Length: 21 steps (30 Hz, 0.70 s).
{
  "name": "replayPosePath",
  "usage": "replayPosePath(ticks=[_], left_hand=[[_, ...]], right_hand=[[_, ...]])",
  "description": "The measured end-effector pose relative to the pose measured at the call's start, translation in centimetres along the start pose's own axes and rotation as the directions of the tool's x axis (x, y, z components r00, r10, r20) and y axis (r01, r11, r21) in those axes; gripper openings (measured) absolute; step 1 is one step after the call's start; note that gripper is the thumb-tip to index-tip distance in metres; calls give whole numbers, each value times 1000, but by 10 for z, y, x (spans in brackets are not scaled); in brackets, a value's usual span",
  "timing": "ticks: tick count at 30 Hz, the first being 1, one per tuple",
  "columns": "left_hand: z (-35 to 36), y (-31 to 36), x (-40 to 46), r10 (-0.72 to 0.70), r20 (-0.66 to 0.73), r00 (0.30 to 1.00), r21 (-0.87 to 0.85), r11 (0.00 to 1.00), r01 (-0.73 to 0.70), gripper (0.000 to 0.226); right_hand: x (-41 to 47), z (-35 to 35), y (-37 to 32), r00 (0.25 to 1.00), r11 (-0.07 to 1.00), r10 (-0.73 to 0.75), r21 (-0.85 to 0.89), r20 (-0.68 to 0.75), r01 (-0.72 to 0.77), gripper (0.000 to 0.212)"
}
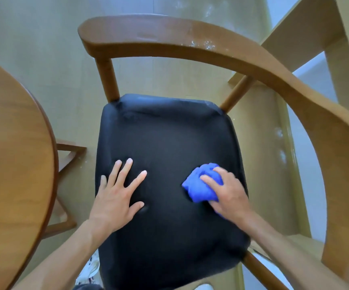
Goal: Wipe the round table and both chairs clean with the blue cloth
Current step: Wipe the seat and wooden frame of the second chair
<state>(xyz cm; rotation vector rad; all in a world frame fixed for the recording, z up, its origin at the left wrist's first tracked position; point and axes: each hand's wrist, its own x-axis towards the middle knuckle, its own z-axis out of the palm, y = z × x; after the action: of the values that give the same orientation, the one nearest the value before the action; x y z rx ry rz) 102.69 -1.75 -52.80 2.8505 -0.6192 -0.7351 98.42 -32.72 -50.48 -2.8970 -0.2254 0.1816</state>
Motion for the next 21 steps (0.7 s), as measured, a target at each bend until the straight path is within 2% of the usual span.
replayPosePath(ticks=[1, 2, 3, 4, 7, 10, 11, 12, 14, 17, 19, 21], left_hand=[[1, 1, 0, 2, -3, 1000, 2, 1000, -2, 80], [1, 2, -1, 4, -6, 1000, -4, 1000, -4, 80], [0, 2, -1, 8, -13, 1000, -13, 1000, -8, 79], [-1, 2, -1, 13, -23, 1000, -19, 1000, -14, 80], [-2, 2, -2, 17, -63, 998, -51, 998, -20, 80], [1, 3, -1, 10, -32, 999, -45, 999, -12, 80], [1, 4, -1, 7, -28, 1000, -45, 999, -9, 80], [-2, 5, -1, 10, -25, 1000, -47, 999, -11, 80], [-8, 7, -2, 11, -29, 1000, -58, 998, -12, 83], [-9, 8, -2, 8, -52, 999, -43, 999, -10, 85], [-12, 8, -2, 7, -54, 999, -33, 999, -9, 85], [-13, 7, -1, 9, -47, 999, -18, 1000, -10, 86]], right_hand=[[22, -9, 16, 957, 957, 287, 59, -34, -285, 51], [45, -15, 29, 857, 855, 514, 115, -46, -506, 46], [70, -19, 36, 753, 749, 657, 160, -50, -643, 43], [96, -23, 39, 683, 678, 730, 182, -42, -713, 43], [171, -24, 27, 602, 596, 798, 203, -37, -777, 46], [220, -20, 10, 462, 461, 886, 179, -41, -869, 49], [228, -19, 2, 446, 448, 894, 150, -48, -881, 50], [234, -18, -5, 477, 481, 877, 101, -65, -871, 50], [247, -14, -27, 640, 642, 763, -8, -91, -767, 49], [272, 0, -81, 887, 886, 463, -29, -12, -463, 48], [280, 6, -109, 971, 971, 235, 36, 40, -237, 46], [281, 5, -102, 988, 988, 131, 70, 78, -137, 44]])
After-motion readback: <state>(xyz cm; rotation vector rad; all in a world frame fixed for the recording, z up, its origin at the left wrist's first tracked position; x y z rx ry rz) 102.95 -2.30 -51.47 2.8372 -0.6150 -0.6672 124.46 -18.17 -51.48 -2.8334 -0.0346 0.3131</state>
